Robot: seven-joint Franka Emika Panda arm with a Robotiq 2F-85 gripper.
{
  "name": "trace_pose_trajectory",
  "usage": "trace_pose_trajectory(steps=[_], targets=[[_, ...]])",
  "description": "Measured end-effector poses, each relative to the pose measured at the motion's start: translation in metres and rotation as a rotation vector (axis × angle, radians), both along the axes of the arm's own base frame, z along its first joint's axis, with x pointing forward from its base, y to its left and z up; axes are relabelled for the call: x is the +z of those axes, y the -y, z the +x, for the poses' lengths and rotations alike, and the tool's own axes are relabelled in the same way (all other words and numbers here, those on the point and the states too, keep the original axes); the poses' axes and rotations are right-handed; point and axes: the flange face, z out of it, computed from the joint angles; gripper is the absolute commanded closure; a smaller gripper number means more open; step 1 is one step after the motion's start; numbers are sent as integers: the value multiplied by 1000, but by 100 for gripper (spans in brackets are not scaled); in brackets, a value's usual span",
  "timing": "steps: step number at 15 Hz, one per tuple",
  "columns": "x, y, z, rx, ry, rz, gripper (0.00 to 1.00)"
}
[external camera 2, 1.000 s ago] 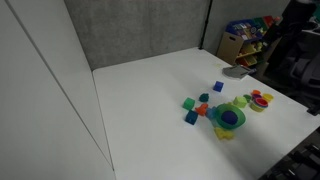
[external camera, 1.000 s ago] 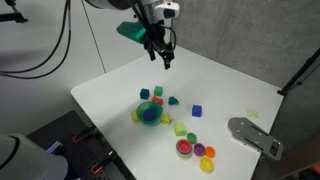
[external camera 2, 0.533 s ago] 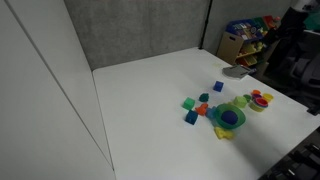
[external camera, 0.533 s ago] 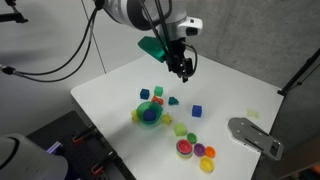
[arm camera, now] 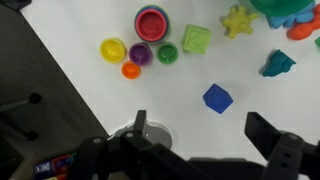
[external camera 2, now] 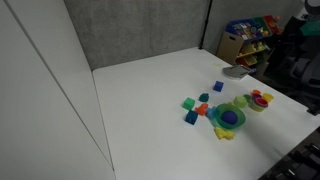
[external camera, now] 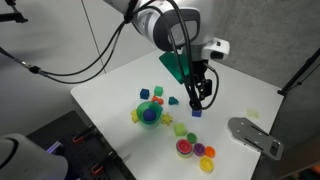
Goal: Put the yellow bowl in the pink bowl
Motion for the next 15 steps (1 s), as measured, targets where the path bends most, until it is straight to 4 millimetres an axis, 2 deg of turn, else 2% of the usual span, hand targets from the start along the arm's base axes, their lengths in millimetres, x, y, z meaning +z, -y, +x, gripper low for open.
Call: trace_pose_trajectory(steps=[3, 5, 12, 15], targets=[[-15, 38, -8, -79, -9, 30, 0], [-23, 54, -12, -116, -15, 59, 0], [-25, 58, -11, -128, -19, 84, 0], [-38, 74, -20, -165, -35, 80, 0]])
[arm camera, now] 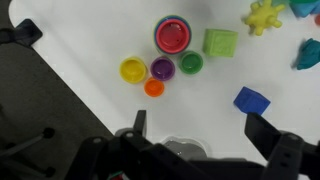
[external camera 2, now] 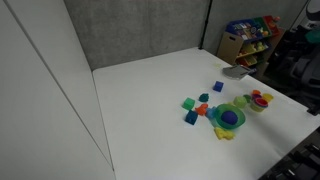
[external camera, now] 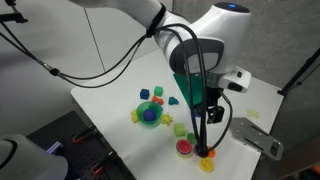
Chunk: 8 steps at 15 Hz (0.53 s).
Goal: Put the yellow bowl in the pink bowl
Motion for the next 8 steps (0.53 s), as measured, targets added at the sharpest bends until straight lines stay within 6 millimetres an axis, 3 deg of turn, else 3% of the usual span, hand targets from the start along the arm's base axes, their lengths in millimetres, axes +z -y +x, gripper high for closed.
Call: trace_pose_trajectory(steps=[8], targets=[[-59, 72, -43, -137, -38, -36, 0]])
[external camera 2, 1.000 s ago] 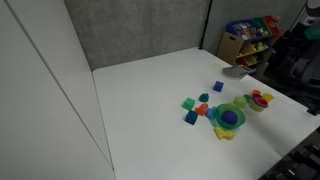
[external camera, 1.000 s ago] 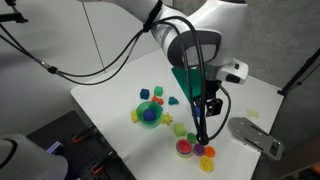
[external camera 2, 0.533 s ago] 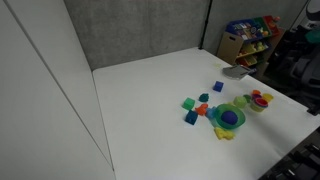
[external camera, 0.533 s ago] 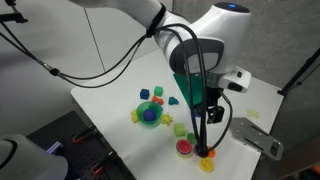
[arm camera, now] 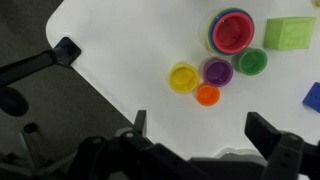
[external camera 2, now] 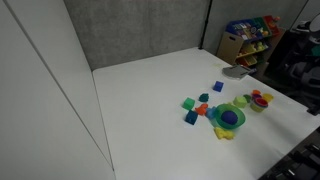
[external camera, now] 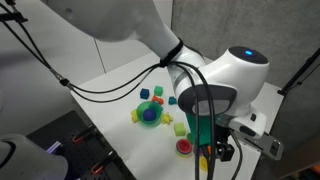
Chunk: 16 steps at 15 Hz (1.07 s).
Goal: Put the yellow bowl in the pink bowl
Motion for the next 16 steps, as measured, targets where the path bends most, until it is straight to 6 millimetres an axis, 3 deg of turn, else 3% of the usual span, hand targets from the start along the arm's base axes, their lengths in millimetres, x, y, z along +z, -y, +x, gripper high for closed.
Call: trace_pose_trajectory(steps=[8, 16], targets=[[-82, 19, -6, -40, -33, -14, 0], [-146, 48, 4, -60, -66, -8, 0]])
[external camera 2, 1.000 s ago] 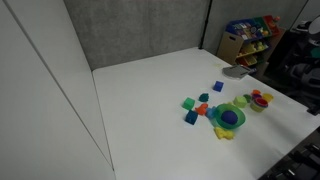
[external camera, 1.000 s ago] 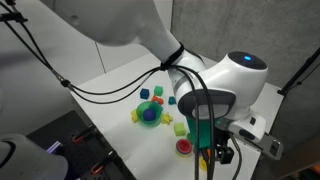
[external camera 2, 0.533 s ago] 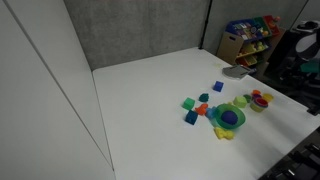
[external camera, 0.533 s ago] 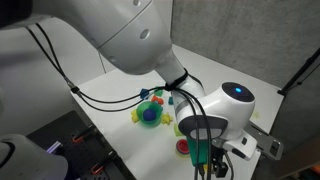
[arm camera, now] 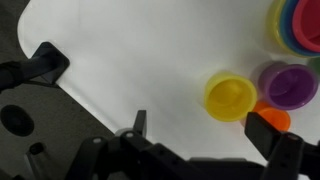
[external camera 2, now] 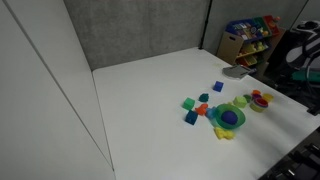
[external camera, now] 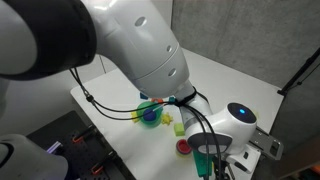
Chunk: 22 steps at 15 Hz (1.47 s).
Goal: Put the yellow bowl in the pink bowl
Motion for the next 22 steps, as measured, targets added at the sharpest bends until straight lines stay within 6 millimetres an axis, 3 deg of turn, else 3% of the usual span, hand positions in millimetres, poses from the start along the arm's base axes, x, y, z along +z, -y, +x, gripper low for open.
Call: trace_pose_trajectory(steps=[11, 12, 13, 21, 22], targets=[[-64, 5, 16, 27, -40, 10, 0], [-68, 5, 16, 28, -43, 11, 8], [-72, 5, 16, 30, -47, 11, 27], [-88, 3, 16, 35, -61, 17, 92], [-87, 3, 16, 36, -61, 17, 96]])
